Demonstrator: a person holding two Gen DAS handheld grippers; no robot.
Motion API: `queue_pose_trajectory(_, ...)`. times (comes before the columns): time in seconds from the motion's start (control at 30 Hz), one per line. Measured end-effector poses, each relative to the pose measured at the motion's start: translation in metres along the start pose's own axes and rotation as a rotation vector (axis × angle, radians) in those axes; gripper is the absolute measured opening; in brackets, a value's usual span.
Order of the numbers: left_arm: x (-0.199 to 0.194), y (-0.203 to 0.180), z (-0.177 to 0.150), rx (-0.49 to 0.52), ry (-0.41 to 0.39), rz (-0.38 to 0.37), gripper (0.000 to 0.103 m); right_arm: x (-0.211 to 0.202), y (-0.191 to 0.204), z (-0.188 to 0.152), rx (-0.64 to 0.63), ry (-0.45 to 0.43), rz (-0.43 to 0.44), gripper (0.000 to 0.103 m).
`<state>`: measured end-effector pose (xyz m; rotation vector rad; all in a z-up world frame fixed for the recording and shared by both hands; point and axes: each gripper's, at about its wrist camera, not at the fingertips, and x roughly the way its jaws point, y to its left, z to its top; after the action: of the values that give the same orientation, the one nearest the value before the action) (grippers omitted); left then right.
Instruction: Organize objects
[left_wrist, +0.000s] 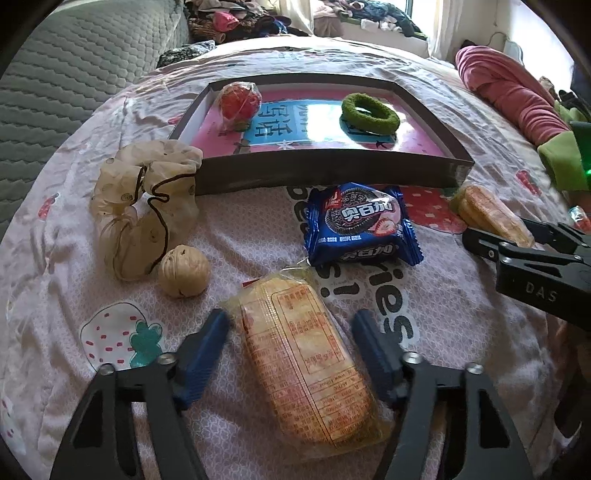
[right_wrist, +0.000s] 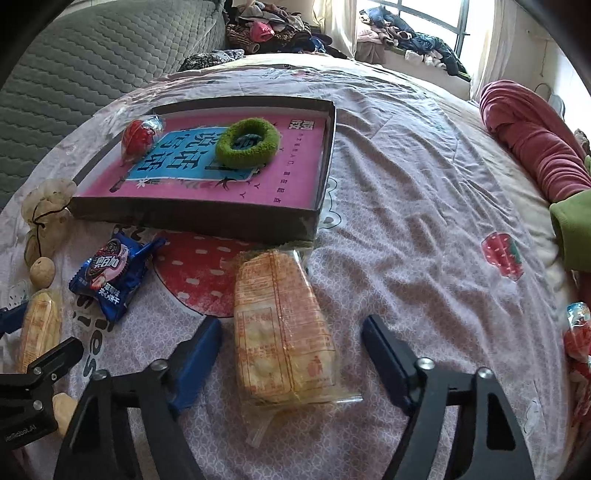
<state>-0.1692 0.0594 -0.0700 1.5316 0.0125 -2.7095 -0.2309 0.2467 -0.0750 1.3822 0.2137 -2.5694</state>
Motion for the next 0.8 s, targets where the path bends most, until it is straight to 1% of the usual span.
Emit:
queue_pose_trajectory(0.03, -0.001, 0.0, 0.0, -0.002, 0.003, -0.007, 0.06, 0.0, 0.0, 0.0, 0.002, 0.0, 0.01, 0.067)
queue_pose_trajectory(0.17, -0.003, 0.0, 0.0, 0.002, 0.01, -0.02, 0.05, -0.001, 0.001, 0.001, 0.006, 0.001, 0.033, 0.057)
queue_pose_trajectory(0.2, -0.003, 0.001, 0.0, 0.0, 0.008, -0.026, 0.043, -0.001, 0.0, 0.0, 0.008, -0.001, 0.032, 0.051)
queue_pose_trajectory(0.23, -0.004, 0.001, 0.0, -0.003, 0.009, -0.028, 0.041, -0.002, 0.0, 0.0, 0.012, -0.002, 0.033, 0.045)
queue_pose_trajectory(0.47, -0.007, 0.005, -0.001, -0.012, 0.011, -0.047, 0.039, -0.005, -0.002, -0.001, 0.028, -0.003, 0.06, 0.043)
queue_pose_trajectory(0.8, -0.018, 0.008, 0.0, -0.005, -0.006, -0.027, 0.039, -0.029, 0.009, -0.006, 0.011, -0.028, 0.083, 0.043)
